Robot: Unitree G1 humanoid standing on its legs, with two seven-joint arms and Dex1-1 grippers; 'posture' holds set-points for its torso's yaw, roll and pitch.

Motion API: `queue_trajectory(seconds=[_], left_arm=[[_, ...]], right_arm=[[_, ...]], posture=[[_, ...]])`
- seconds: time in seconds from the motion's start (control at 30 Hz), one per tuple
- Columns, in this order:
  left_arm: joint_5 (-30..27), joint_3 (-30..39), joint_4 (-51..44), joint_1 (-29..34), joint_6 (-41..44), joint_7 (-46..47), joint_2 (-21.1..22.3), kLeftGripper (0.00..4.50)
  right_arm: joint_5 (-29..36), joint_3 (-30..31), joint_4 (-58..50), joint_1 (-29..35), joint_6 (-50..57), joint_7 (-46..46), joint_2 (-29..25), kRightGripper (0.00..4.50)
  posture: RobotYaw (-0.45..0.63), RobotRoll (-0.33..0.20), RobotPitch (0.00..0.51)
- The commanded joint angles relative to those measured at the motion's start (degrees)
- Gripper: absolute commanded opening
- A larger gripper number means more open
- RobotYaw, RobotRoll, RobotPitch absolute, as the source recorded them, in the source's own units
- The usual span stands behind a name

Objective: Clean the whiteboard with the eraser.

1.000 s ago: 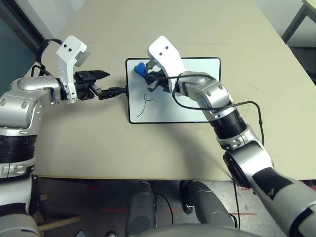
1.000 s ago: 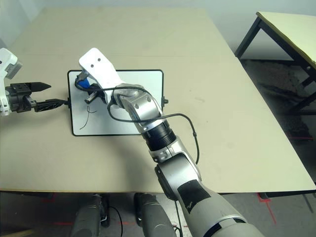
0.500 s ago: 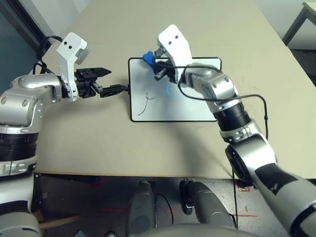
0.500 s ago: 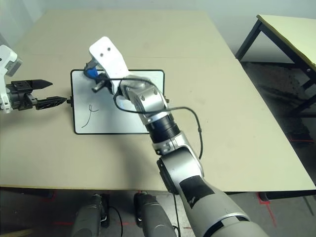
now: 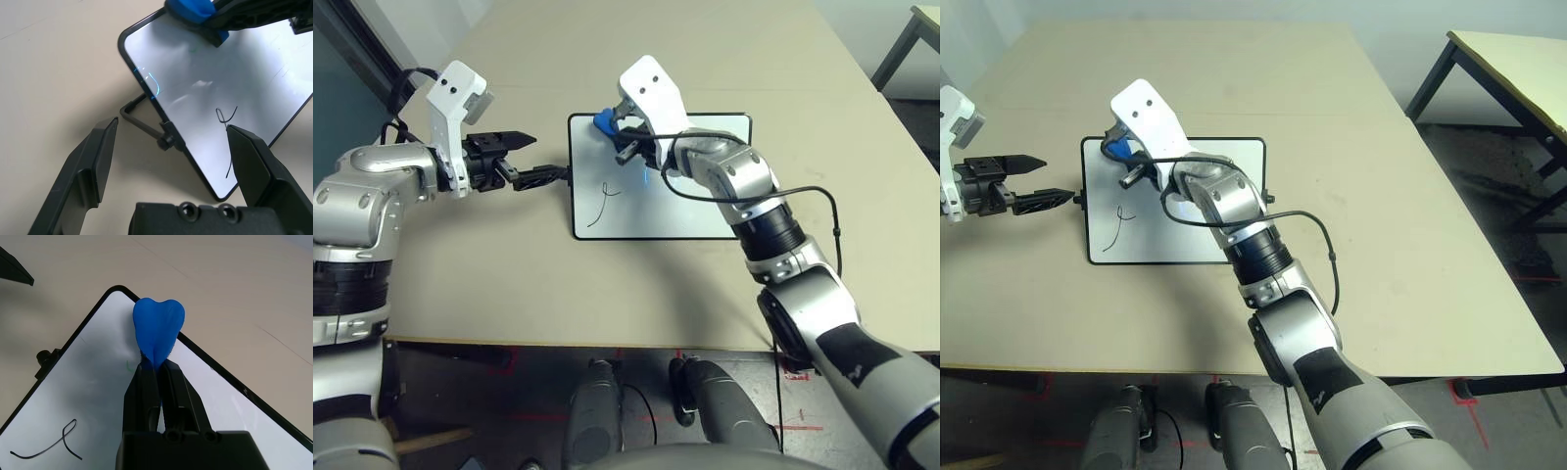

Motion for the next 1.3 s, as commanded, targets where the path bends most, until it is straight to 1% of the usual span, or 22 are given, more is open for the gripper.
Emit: queue_trajectory(seconds=[0.03,0.2,0.3,0.37,0.6,0.67,0.77,0.97,1.07,1.13,1.23,1.3], left_arm=[[0.0,-0.2,-1.1,0.9,0.4,-0.1,0.3,4.5],[-0.2,0.0,-1.6,1.3,0.6,0.1,0.3,4.5],[-0.2,0.0,-1.7,1.3,0.7,0.2,0.1,4.5],[-0.2,-0.1,-1.7,1.2,0.7,0.2,0.1,4.5],[-0.2,-0.2,-1.7,1.0,0.9,0.1,0.1,4.5],[-0.3,-0.2,-1.9,1.1,1.1,0.1,0.1,4.5],[-0.4,0.0,-2.3,1.3,1.4,0.2,0.2,4.5],[-0.5,0.1,-2.6,1.6,1.8,0.3,0.2,4.5],[-0.4,0.0,-2.5,1.5,1.8,0.4,0.0,4.5],[-0.4,-0.1,-2.5,1.5,1.8,0.4,-0.1,4.5],[-0.3,-0.3,-2.2,1.3,1.5,0.4,-0.4,4.5],[-0.2,-0.4,-2.2,1.3,1.5,0.5,-0.5,4.5]], right_arm=[[-0.4,1.6,-1.7,1.9,1.1,0.1,1.5,0.0],[-0.7,6.1,-10.0,9.0,5.7,1.5,2.3,0.0],[-0.9,6.7,-11.1,9.9,6.4,1.8,2.1,0.0],[-1.0,5.8,-9.3,8.5,5.5,1.6,2.0,0.0],[-0.6,-0.8,2.8,-1.4,-1.6,-1.2,2.8,0.0],[-0.6,-1.6,5.0,-2.8,-2.9,-1.6,3.2,0.0],[-0.8,-1.2,4.6,-2.0,-2.7,-1.4,4.0,0.0],[-1.1,3.7,-4.2,5.4,2.6,0.4,4.8,0.0],[-1.3,4.5,-6.0,6.7,3.7,0.8,4.5,0.0],[-1.2,3.6,-5.1,5.6,3.3,0.6,4.3,0.0],[-0.7,-1.0,1.7,-0.6,-1.2,-1.5,4.3,0.0],[-0.5,-2.1,4.2,-2.5,-2.7,-2.0,4.5,0.0]], posture=[[-0.04,0.0,0.138],[-0.04,0.0,0.136],[-0.05,0.0,0.139],[-0.05,0.0,0.141],[-0.05,0.0,0.15],[-0.05,0.0,0.152],[-0.05,0.0,0.155],[-0.05,0.0,0.161],[-0.05,0.0,0.163],[-0.06,0.0,0.163],[-0.06,0.0,0.162],[-0.06,0.0,0.162]])
